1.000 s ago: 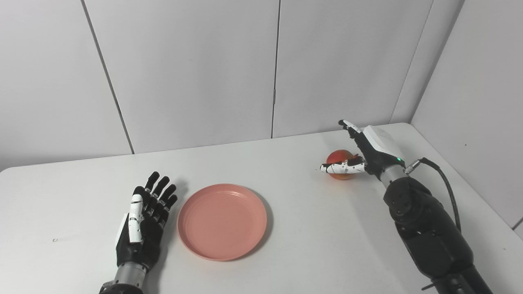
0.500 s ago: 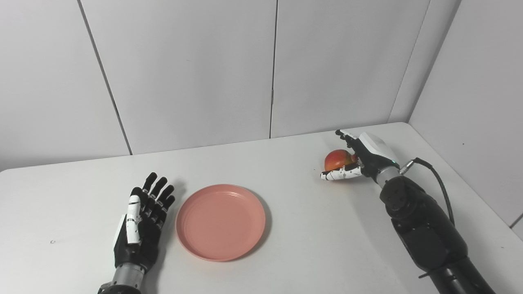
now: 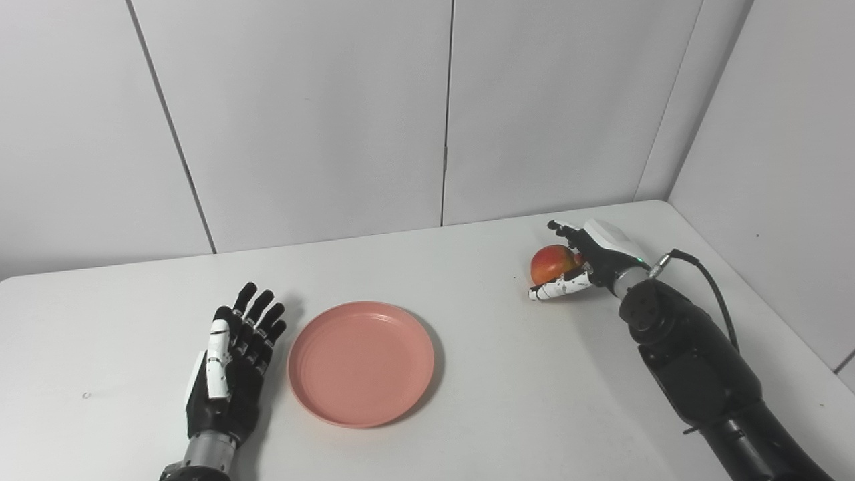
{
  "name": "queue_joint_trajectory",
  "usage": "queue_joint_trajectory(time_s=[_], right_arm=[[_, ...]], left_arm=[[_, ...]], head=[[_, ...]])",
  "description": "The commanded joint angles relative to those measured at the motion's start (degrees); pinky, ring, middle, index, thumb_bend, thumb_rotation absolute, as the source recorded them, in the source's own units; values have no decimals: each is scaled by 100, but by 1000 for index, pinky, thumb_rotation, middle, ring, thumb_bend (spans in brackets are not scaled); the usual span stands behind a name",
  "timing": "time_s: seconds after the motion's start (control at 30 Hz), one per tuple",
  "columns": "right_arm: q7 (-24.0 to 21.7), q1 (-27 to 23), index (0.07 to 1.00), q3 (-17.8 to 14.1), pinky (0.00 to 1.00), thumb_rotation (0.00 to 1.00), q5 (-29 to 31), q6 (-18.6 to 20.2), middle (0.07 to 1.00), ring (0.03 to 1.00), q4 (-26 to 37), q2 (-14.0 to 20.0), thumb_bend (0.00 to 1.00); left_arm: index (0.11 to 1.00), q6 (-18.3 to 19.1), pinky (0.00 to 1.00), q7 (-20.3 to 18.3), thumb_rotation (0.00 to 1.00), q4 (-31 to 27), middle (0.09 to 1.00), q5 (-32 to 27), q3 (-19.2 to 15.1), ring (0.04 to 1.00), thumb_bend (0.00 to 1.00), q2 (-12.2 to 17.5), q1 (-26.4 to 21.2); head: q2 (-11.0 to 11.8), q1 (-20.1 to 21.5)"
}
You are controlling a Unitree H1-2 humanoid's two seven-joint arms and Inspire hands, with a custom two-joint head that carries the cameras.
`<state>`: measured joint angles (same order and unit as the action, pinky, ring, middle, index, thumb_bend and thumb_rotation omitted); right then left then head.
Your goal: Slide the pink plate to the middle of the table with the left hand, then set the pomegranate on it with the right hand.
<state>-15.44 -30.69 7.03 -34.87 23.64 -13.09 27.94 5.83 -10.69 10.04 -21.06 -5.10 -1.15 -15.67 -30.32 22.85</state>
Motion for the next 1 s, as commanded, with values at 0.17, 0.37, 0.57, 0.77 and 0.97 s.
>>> queue_joint_trajectory(time_s=[0.17,0.37,0.57,0.77,0.97], right_arm=[[267,-324,856,-102,758,306,52,-69,863,826,-43,211,999],[448,-339,768,-57,641,239,102,-214,766,717,-206,209,934],[660,-410,626,0,533,45,147,-345,617,574,-472,156,846],[802,-429,511,33,432,1,219,-445,471,480,-538,111,543],[844,-427,520,88,373,0,296,-483,453,436,-520,116,526]], left_arm=[[927,180,947,141,1000,33,937,96,7,922,383,-10,94],[928,178,943,155,1000,25,936,87,20,921,384,-8,95],[927,176,946,190,1000,-6,936,101,50,922,384,-10,101],[929,191,949,207,1000,-5,940,99,66,926,390,-12,100],[922,238,946,245,1000,-44,935,69,44,922,398,-31,109]], head=[[-7,-16],[-13,-34],[-28,-47],[-33,-70],[-45,-77]])
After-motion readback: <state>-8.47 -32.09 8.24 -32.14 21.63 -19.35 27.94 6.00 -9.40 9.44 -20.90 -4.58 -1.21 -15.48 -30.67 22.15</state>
